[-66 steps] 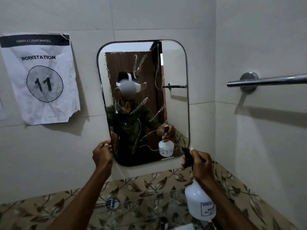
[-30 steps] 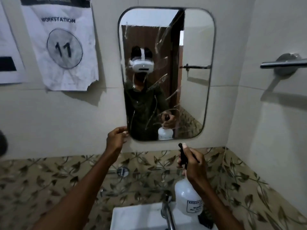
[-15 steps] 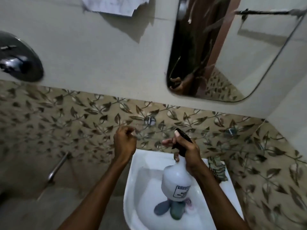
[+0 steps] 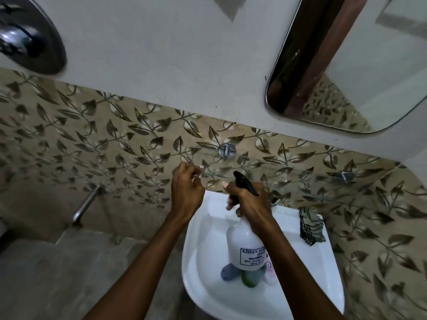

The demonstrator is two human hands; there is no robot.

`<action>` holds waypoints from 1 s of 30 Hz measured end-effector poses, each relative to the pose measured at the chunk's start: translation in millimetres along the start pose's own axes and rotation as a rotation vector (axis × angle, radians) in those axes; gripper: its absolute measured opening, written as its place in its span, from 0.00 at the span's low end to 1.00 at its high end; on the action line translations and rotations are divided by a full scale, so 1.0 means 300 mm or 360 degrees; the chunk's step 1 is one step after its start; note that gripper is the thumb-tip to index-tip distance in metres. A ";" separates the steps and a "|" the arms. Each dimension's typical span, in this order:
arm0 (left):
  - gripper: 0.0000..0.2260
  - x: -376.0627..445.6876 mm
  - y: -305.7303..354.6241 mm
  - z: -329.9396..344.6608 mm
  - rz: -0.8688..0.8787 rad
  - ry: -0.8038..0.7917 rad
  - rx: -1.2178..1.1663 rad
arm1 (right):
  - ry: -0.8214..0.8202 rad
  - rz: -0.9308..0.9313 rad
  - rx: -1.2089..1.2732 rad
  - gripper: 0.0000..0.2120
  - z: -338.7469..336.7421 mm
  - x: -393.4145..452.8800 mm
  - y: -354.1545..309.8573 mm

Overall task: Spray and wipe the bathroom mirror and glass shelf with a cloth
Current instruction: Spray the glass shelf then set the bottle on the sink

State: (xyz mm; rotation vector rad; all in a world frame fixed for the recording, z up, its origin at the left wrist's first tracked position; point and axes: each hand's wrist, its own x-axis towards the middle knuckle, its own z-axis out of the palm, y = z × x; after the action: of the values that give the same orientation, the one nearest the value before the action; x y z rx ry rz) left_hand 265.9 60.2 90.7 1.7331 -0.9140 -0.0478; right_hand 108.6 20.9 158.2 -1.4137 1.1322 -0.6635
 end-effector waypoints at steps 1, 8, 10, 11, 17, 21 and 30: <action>0.12 -0.004 0.004 0.007 -0.0002 0.0019 0.0001 | -0.0069 -0.0025 -0.0028 0.10 0.001 0.005 0.005; 0.10 0.011 0.022 0.043 -0.0019 0.0180 -0.0096 | -0.0020 0.0074 0.0018 0.16 0.026 0.057 0.028; 0.10 0.003 0.030 0.051 -0.0005 0.0234 -0.0017 | -0.0012 0.0097 0.0017 0.16 0.014 0.069 0.032; 0.11 -0.009 0.039 0.058 0.0011 0.0257 0.0060 | -0.0055 0.0080 0.0001 0.16 0.001 0.071 0.033; 0.21 -0.144 0.095 0.156 0.0281 0.0109 0.0371 | -0.0207 -0.0087 -0.0055 0.13 -0.134 0.076 0.055; 0.31 -0.216 0.108 0.242 0.0357 -0.0268 0.0542 | 0.0039 0.0017 -0.0052 0.18 -0.230 0.080 0.099; 0.42 -0.303 0.165 0.340 0.0267 -0.0462 0.0749 | 0.0037 -0.0050 0.0027 0.14 -0.405 0.075 0.157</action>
State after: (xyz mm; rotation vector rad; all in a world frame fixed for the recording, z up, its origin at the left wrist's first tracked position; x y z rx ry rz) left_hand 128.3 28.2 56.9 2.1089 -1.3640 0.0301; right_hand -3.3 -44.3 131.5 -1.4151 1.1225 -0.7118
